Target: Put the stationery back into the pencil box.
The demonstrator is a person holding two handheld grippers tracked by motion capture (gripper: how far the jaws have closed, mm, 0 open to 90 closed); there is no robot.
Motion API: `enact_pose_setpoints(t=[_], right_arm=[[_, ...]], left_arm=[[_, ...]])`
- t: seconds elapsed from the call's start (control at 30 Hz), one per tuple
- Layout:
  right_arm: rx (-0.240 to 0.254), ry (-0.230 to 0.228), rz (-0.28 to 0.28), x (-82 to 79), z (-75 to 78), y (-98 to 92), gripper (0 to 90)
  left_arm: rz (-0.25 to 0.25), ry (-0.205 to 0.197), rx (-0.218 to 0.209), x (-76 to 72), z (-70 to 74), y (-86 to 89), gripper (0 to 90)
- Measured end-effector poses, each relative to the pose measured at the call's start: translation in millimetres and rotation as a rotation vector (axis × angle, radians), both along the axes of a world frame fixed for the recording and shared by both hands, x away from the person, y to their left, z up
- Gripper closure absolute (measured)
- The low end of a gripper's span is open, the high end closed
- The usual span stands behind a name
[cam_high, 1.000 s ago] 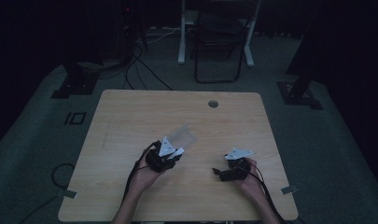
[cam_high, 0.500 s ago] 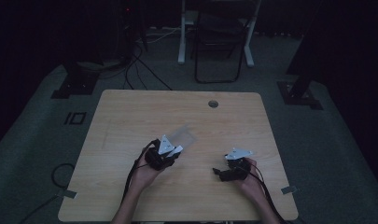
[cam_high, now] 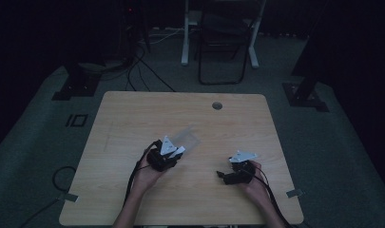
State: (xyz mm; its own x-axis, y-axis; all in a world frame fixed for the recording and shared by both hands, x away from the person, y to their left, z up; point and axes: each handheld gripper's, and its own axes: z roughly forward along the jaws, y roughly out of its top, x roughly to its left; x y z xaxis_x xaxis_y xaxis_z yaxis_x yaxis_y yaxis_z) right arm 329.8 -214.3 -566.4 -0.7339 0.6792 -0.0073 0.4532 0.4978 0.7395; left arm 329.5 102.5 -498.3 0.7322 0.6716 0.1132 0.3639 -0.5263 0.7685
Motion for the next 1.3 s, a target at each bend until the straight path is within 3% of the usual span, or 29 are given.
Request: enact_pose_setpoints(t=[1.3], right_arm=[[0.0, 0.0, 0.001, -0.1, 0.0, 0.0, 17.1]], left_arm=[[0.028, -0.036, 0.02, 13.4, -12.5, -1.7, 70.8]])
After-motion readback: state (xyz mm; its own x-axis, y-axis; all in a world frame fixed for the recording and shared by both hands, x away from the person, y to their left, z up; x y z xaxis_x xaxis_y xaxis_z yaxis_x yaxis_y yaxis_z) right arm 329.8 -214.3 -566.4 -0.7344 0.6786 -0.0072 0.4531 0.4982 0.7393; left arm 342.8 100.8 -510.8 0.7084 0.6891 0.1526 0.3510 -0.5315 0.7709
